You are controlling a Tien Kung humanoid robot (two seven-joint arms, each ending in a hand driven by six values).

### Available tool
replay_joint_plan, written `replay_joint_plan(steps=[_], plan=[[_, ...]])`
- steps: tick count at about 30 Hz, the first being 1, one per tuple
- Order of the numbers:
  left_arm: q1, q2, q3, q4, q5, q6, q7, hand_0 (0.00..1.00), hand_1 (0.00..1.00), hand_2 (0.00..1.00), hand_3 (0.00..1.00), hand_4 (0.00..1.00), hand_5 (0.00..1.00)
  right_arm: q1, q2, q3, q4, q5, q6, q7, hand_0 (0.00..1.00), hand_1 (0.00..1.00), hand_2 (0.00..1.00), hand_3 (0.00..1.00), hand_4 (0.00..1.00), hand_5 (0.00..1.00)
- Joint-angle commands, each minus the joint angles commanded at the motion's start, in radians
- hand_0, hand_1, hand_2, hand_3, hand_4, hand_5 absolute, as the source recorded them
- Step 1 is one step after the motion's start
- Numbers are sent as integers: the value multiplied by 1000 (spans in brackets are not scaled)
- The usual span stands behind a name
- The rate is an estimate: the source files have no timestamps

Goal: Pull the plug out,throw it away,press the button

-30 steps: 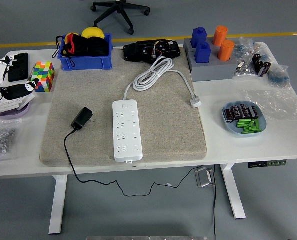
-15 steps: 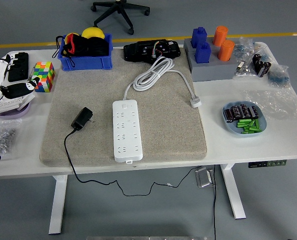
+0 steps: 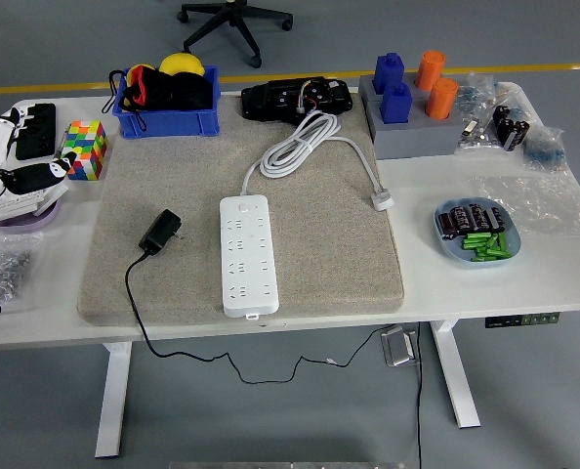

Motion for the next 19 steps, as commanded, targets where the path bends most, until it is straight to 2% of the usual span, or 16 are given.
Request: replay_joint_plan(steps=[19], plan=[[-7, 1, 2, 6, 2, -5, 6, 831, 812, 829, 864, 751, 87, 1, -5, -9, 0, 1, 0, 0, 749, 701, 710, 724, 774, 631]])
